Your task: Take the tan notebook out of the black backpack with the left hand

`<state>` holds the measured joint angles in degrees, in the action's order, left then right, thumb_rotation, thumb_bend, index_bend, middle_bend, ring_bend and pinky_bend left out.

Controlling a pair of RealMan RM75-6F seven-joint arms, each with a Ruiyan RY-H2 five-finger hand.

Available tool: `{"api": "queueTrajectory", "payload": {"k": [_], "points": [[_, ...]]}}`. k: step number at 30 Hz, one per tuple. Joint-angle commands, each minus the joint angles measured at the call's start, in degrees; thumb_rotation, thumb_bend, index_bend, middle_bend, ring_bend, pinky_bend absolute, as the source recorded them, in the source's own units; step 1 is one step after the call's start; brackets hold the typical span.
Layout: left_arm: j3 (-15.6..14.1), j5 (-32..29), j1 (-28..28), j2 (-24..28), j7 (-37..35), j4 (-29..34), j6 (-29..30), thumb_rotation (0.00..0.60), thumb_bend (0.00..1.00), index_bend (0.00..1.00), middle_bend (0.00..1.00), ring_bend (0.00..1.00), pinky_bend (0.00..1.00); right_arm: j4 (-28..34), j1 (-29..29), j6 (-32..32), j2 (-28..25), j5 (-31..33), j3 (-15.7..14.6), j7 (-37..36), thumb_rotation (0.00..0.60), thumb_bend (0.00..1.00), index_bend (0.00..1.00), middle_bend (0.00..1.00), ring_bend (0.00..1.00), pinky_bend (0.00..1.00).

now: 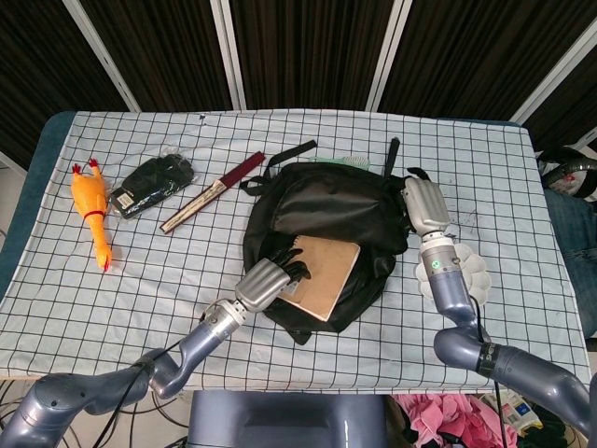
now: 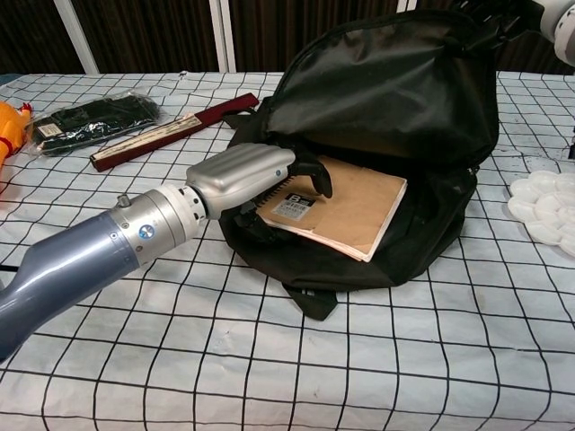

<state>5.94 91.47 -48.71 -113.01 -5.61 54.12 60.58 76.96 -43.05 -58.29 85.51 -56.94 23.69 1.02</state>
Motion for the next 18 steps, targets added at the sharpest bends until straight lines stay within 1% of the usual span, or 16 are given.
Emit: {"api": "queueTrajectory", "payload": {"k": [1, 11, 18], "points": [[0.0, 0.1, -0.1, 0.6, 0.0, 0.7, 0.4, 0.6, 0.32, 0.32, 0.29, 0.08, 0.08, 0.1, 0.0, 0.1, 0.0, 0.1, -0.1, 0.1, 0.6, 0.47, 0.67, 0.59, 0.43, 0.15], [0.6, -1.4, -0.4, 4.0, 1.2, 4.6, -0.7, 0.6, 0.31, 0.32, 0.29, 0.08, 0.08, 0.3, 0.0, -0.4, 0.0, 0.6, -0.1, 0.6, 0.6, 0.47, 0.67, 0.59, 0.43, 0.15], [0.8, -2.2, -0.7, 5.8, 2.6, 6.7, -1.8, 0.6, 0.29, 0.32, 0.29, 0.08, 0.08, 0.2, -0.1, -0.4, 0.1, 1.0, -0.2, 1.1, 0.6, 0.47, 0.67, 0.59, 0.43, 0.15]]}}
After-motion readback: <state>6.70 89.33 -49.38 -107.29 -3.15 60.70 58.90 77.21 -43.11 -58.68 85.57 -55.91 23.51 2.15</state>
